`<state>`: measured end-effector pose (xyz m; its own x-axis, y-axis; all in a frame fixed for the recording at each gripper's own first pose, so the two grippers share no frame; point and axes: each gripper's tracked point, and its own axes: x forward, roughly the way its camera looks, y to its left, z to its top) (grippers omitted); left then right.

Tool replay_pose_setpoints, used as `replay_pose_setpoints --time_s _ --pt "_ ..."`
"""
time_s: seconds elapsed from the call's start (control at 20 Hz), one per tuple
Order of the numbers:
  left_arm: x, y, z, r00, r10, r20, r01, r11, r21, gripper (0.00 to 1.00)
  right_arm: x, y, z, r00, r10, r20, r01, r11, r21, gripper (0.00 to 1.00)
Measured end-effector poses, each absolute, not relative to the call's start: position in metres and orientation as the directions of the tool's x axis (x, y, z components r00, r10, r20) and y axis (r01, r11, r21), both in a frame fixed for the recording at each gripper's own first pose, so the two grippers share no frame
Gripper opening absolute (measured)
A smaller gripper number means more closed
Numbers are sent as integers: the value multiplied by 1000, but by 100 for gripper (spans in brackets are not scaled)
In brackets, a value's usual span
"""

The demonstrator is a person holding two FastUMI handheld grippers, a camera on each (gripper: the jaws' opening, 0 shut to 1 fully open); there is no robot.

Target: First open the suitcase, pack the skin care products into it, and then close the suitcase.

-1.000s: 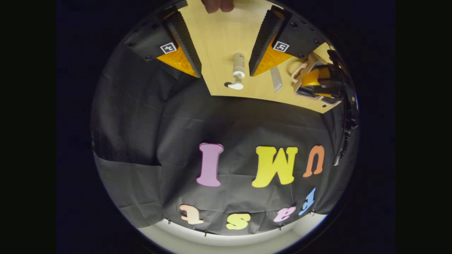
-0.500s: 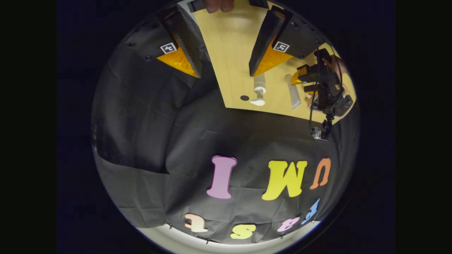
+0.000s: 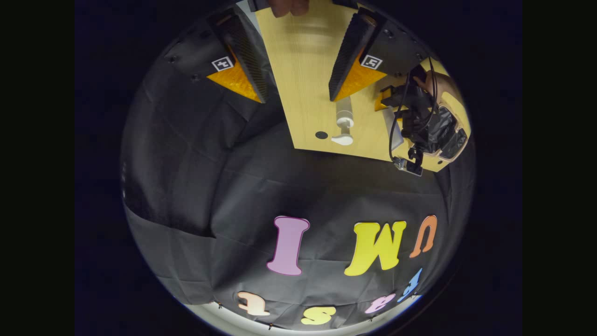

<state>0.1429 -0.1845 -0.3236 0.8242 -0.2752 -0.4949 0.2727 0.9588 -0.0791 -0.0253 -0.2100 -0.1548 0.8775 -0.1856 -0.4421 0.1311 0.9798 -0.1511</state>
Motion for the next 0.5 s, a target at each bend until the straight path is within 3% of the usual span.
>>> replay_pose_setpoints --time_s 0.15,0.25,0.3,0.35,0.5 --pt "149 -183 -332 810 -264 -523 258 962 -85 86 -24 -213 -155 872 -199 -448 148 978 -146 80" --pt "150 -182 -336 802 -252 -541 257 964 -68 71 -25 -213 -154 871 -206 -445 156 977 -147 80" --pt "150 -183 -335 799 -251 -546 263 963 -58 57 -25 -213 -154 872 -208 -443 159 976 -147 80" --pt "149 -183 -336 793 -256 -552 271 961 -56 51 -25 -212 -155 873 -209 -441 159 976 -147 80" --pt "145 -182 -327 791 -275 -547 290 955 -60 48 -27 -210 -157 874 -198 -444 147 978 -147 80"
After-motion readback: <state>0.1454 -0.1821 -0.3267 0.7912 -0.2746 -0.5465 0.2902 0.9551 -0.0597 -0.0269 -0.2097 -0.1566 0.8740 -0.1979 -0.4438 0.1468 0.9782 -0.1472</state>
